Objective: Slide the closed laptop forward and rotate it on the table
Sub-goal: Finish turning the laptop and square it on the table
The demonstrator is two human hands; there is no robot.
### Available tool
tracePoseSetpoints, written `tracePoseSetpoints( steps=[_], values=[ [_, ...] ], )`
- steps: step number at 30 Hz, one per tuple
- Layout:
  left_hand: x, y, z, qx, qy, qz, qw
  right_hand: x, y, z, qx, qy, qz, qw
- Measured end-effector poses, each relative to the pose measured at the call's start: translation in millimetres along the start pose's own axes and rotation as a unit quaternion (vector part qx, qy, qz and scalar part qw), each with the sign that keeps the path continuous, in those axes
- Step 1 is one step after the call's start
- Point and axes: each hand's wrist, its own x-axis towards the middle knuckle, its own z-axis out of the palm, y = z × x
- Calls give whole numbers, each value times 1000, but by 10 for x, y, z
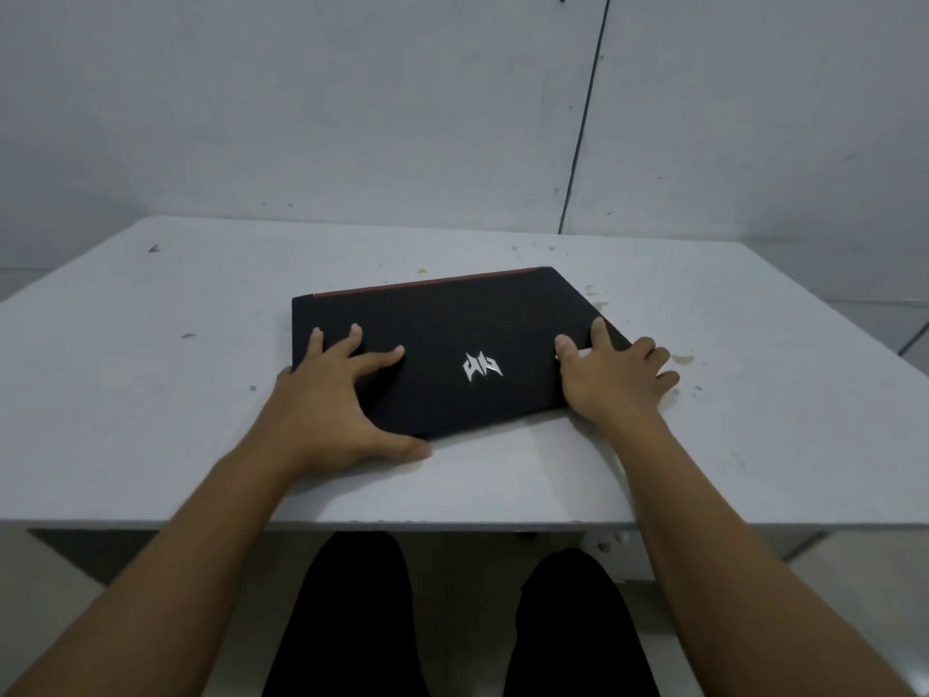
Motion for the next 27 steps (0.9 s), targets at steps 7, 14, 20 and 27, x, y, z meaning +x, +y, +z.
tracePoseSetpoints(
  steps=[7,14,20,27],
  values=[
    [-146,103,-4,-80,8,-93,992,-6,8,-63,-9,-12,-18,1000],
    [-189,396,271,61,124,-201,970,339,-7,-201,-17,-59,-70,996],
    [-101,285,265,99,143,-179,968,207,12,-182,-43,-52,-45,997],
    [-105,-9,80,11,127,-181,975,-286,13,-195,-52,-43,-9,998]
  ],
)
